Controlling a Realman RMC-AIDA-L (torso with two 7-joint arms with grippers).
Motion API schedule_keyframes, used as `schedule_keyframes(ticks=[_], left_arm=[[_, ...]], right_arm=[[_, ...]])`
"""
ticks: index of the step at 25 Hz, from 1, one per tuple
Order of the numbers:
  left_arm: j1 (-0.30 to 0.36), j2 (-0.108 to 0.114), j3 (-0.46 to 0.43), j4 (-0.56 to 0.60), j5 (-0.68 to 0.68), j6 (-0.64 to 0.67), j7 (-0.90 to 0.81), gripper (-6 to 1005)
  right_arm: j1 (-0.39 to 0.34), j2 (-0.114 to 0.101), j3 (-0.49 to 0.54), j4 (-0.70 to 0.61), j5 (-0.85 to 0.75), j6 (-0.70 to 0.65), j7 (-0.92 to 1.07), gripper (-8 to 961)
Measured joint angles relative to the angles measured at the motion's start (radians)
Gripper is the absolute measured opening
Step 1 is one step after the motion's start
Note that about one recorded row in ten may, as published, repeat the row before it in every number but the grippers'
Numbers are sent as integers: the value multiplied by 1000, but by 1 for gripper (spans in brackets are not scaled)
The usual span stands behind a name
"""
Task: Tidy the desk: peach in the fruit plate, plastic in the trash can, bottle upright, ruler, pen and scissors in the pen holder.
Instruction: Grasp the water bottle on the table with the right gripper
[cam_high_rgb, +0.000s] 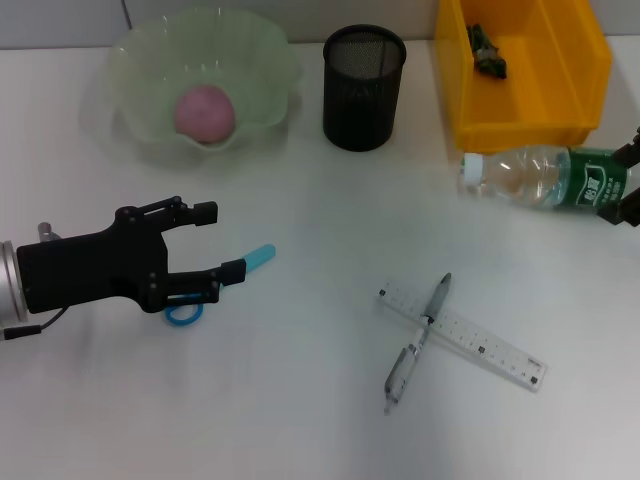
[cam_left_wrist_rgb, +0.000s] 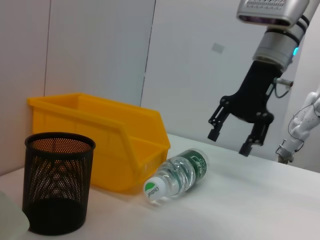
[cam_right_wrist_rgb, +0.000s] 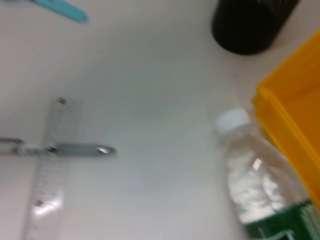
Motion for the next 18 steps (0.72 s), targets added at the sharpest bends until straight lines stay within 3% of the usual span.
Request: schedule_keyframes(ticks=[11, 18], left_arm=[[2, -4, -10, -3, 0, -2, -7, 860], [0, -7, -10, -2, 0, -4, -8, 859]], right_arm=[[-17, 66, -57, -1, -88, 200, -39, 796], [-29, 76, -71, 42, -87, 295, -59, 796]])
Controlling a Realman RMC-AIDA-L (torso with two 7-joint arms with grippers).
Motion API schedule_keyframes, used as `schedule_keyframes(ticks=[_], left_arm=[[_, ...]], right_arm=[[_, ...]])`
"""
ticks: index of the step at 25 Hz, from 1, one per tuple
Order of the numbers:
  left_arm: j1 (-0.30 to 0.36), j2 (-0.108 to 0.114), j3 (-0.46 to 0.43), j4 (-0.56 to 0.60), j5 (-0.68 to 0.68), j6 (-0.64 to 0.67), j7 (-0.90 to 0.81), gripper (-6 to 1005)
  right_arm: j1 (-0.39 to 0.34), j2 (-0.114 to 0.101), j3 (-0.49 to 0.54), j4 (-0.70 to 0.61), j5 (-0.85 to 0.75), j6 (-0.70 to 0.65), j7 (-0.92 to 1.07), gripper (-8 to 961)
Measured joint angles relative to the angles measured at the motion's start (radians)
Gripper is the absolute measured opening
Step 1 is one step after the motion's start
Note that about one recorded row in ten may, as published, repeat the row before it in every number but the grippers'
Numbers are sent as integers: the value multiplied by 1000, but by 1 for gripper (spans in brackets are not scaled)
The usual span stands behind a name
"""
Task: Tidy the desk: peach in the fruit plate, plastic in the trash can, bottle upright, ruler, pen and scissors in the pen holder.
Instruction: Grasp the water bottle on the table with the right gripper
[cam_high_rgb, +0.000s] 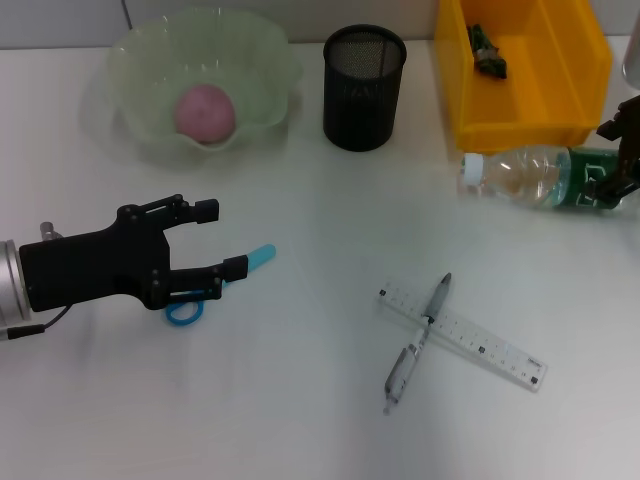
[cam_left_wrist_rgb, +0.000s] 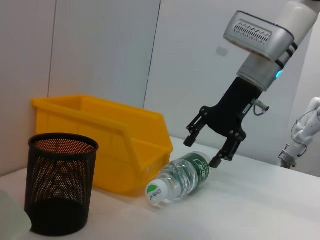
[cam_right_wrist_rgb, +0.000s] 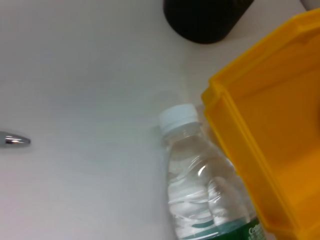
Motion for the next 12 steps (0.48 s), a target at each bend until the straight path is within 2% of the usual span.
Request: schedule_keyframes(ticks=[12], left_arm=[[1, 0, 0, 2, 0, -1, -1, 855]], right_arm=[[12, -1, -9, 124, 1, 126, -30, 796]])
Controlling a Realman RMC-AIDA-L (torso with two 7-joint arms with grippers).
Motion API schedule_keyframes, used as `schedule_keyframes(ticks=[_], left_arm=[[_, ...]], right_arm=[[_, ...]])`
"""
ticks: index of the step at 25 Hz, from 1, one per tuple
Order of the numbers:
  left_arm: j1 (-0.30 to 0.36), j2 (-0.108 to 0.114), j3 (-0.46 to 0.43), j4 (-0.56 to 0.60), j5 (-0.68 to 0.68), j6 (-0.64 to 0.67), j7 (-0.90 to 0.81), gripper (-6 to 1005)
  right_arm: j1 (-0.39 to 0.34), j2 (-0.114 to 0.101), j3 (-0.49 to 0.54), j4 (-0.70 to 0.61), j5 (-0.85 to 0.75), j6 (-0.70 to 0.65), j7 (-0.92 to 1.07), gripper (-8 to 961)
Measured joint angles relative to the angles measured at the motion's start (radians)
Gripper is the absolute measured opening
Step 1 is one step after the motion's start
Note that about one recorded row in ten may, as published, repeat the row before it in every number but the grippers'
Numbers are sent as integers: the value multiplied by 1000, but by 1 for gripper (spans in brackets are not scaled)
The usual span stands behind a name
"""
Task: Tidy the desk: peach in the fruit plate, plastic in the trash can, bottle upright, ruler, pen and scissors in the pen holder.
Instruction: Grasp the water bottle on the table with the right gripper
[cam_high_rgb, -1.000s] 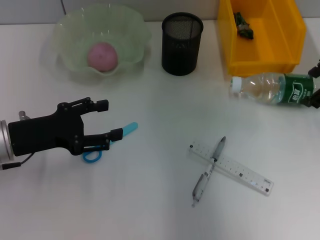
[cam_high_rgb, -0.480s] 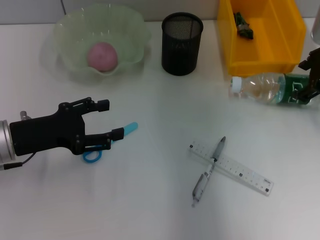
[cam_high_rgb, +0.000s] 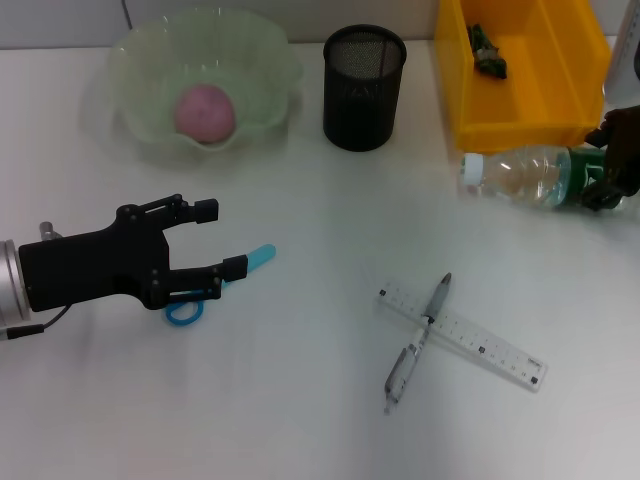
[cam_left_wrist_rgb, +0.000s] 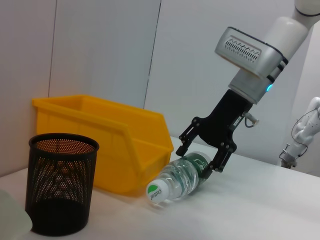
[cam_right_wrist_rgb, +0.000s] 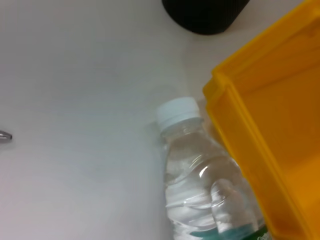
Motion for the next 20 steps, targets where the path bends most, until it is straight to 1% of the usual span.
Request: schedule_keyframes(ticks=[3, 8, 20], left_arm=[[0, 0, 0, 0, 0, 1, -1, 854], [1, 3, -1, 0, 0, 5, -1, 852], [-1, 9, -2, 0, 0, 7, -1, 848]], right_arm=[[10, -1, -1, 31, -4, 15, 0, 797], [19, -3, -2, 48, -5, 12, -1, 797], [49, -8, -2, 39, -32, -98, 53, 796]])
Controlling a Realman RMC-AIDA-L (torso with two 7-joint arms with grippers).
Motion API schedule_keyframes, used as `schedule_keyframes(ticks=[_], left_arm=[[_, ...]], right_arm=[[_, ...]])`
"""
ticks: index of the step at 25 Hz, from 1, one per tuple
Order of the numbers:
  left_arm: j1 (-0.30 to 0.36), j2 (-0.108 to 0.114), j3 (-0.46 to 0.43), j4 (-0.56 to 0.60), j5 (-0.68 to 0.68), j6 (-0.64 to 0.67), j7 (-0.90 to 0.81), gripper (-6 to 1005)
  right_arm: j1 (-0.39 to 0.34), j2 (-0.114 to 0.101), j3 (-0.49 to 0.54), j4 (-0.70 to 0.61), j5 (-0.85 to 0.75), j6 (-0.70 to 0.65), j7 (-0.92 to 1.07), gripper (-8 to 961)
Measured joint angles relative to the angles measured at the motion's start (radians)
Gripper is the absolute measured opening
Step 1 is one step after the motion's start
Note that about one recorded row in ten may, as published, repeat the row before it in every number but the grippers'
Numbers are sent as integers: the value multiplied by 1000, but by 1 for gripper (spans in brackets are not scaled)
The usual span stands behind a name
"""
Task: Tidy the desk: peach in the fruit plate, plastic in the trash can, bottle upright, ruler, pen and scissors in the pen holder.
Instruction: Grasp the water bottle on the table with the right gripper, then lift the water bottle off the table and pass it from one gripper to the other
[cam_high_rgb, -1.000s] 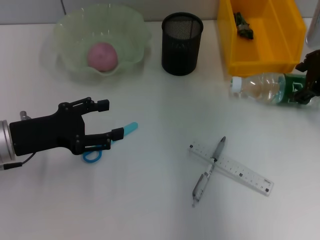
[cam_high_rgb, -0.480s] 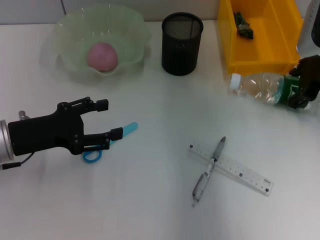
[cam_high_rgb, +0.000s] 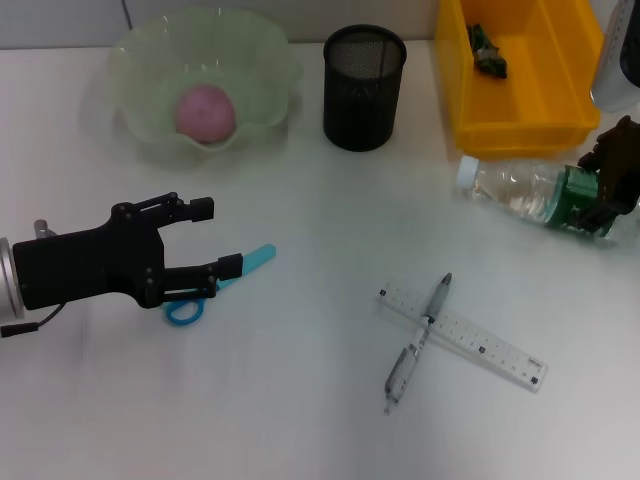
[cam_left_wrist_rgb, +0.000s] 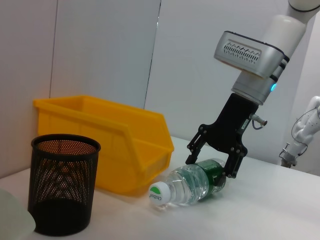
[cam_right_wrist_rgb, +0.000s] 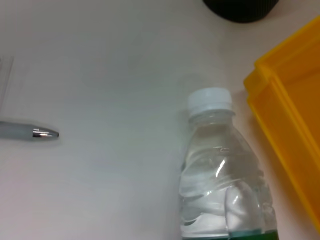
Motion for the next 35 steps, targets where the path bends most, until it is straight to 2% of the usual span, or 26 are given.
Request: schedule_keyframes(ticks=[35], left_arm=[[6, 4, 0, 2, 0, 8, 6, 835]], right_arm=[[53, -3, -20, 165, -23, 93, 38, 797]])
